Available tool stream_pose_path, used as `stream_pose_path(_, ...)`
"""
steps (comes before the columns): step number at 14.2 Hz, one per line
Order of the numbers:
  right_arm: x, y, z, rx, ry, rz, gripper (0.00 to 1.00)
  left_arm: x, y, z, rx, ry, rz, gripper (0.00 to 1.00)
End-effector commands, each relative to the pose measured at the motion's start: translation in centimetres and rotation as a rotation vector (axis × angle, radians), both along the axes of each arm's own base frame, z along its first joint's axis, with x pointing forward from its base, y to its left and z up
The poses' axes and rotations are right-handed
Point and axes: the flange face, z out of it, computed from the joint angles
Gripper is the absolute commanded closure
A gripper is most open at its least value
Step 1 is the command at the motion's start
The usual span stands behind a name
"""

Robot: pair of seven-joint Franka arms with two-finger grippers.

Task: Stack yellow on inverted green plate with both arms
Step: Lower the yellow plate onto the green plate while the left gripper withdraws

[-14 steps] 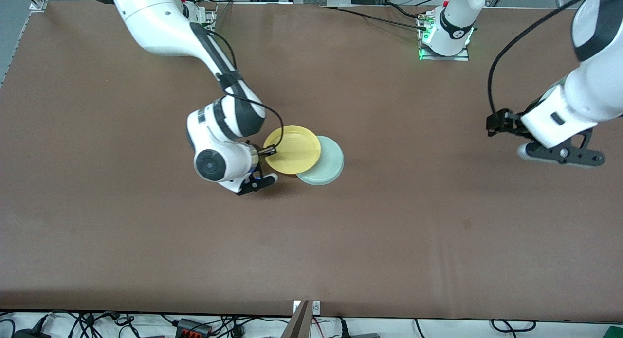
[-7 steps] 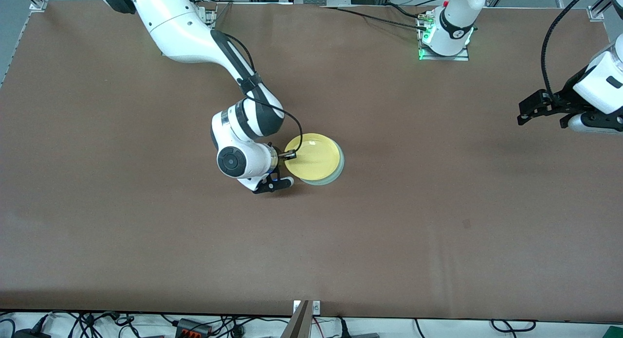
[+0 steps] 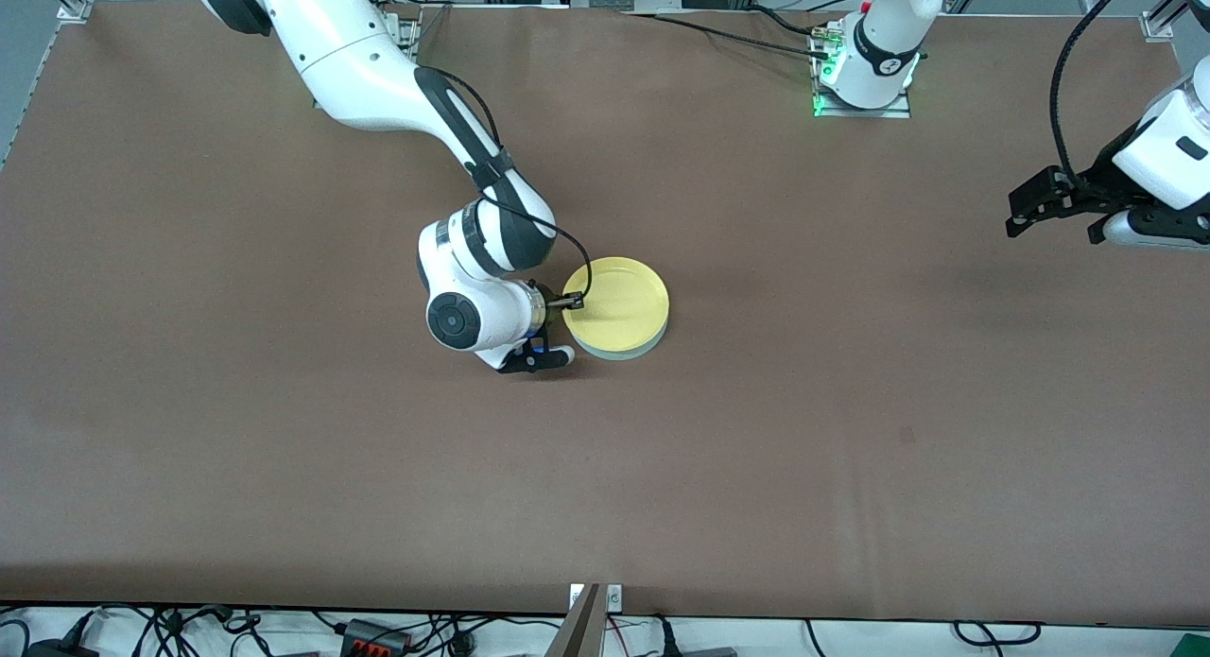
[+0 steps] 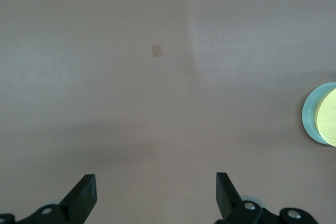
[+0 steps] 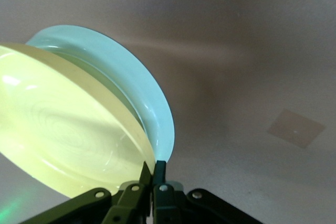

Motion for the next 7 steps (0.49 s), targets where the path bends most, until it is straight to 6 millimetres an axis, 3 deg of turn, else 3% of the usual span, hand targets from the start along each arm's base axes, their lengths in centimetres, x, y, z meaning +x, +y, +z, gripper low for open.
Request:
stream_pose_path(1,0.11,0.73,0.17,0.01,0.01,-0.016,1.0,-0.86,-0.4,0.32,-0.008,0.001,-0.024,0.0)
stream_pose_path(7,0.67,0.39,-0.41,0.009,0.002,-0.027,1.0,-1.17,-1.12,0.47,-0.002,0.029,-0.039,0.0)
